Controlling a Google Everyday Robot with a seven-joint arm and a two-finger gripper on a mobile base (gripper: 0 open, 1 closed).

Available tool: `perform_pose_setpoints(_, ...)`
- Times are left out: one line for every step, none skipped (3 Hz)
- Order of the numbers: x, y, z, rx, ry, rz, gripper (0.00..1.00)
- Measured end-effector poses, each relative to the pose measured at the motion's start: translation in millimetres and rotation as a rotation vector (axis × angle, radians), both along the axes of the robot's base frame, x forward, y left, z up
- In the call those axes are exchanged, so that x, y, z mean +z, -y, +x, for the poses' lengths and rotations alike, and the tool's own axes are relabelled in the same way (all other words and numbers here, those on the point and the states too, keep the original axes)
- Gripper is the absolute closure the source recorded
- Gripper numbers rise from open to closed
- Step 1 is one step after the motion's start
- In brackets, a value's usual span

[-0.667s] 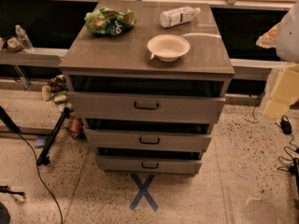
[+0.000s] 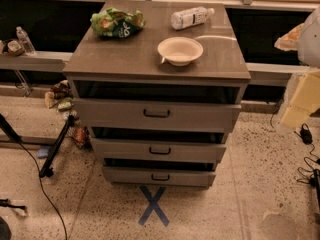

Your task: Open middle drawer

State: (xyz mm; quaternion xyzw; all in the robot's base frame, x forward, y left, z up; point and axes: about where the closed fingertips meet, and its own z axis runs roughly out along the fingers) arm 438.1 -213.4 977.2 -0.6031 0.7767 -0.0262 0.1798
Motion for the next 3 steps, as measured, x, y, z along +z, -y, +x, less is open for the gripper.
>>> perform_pose_setpoints(-24.0, -18.6, 4.3, 0.052, 0.002, 0.055, 0.0)
perform_pose_setpoints(-70.9, -48.8, 8.3, 0.125, -0.004, 0.113, 0.0)
perform_pose_setpoints(-121.6, -77.0, 15.5, 0.161, -0.008, 0.155, 0.0)
